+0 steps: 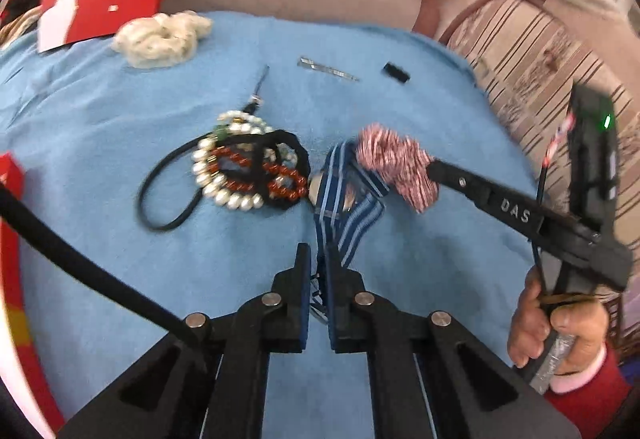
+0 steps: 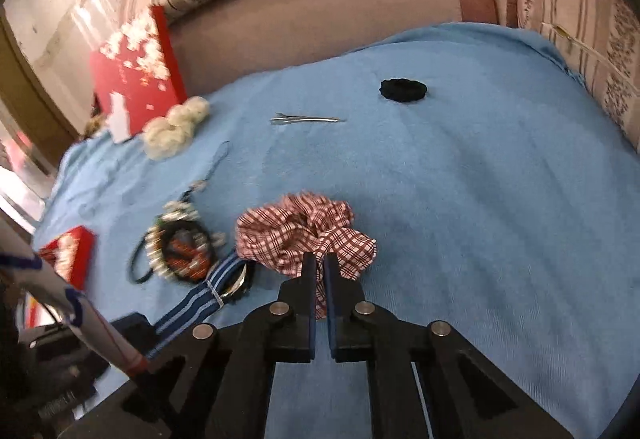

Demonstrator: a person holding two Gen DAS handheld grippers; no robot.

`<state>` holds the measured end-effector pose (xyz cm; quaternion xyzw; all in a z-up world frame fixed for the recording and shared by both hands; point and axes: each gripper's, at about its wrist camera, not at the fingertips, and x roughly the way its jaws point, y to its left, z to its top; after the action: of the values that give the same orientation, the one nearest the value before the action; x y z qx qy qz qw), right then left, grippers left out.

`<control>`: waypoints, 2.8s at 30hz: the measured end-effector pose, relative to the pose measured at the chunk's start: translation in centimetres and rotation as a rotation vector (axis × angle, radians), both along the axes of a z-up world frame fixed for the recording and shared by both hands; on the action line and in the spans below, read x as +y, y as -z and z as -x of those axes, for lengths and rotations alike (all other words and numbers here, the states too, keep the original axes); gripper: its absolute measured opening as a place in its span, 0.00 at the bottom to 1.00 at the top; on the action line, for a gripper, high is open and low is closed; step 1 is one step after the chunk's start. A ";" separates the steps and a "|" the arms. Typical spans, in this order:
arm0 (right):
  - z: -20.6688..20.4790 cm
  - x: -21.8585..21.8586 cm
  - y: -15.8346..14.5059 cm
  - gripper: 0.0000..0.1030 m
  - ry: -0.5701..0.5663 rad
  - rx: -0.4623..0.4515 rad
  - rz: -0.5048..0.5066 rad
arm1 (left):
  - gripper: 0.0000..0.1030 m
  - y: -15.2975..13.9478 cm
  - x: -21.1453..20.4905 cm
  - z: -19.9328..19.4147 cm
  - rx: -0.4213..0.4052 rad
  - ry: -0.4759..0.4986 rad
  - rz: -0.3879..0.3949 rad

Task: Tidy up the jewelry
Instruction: 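Grasp the blue striped watch strap with the left tool, then lift the watch with left tool while right tool grasps the plaid scrunchie, then lower watch and plaid scrunchie into the box lid and open both tools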

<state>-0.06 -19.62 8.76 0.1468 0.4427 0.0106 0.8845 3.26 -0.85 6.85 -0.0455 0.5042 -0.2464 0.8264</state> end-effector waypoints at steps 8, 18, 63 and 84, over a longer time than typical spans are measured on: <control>8.8 1.5 -0.5 0.04 -0.051 0.033 -0.121 | 0.00 -1.2 6.9 7.2 0.029 -0.094 -0.015; 13.9 2.0 0.6 0.06 -0.028 0.046 -0.074 | 0.53 -3.0 3.7 8.4 -0.112 -0.039 -0.146; 0.6 7.1 2.9 0.56 -0.151 0.019 0.344 | 0.67 1.8 7.9 -1.3 0.021 -0.129 0.073; 3.2 7.8 -3.8 0.08 -0.130 -0.059 0.155 | 0.40 -4.0 15.6 1.1 -0.027 -0.262 0.265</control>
<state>-3.25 -11.79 12.52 0.0482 0.4247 0.0381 0.9033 2.11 14.79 10.87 -0.2161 0.4458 -0.2015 0.8450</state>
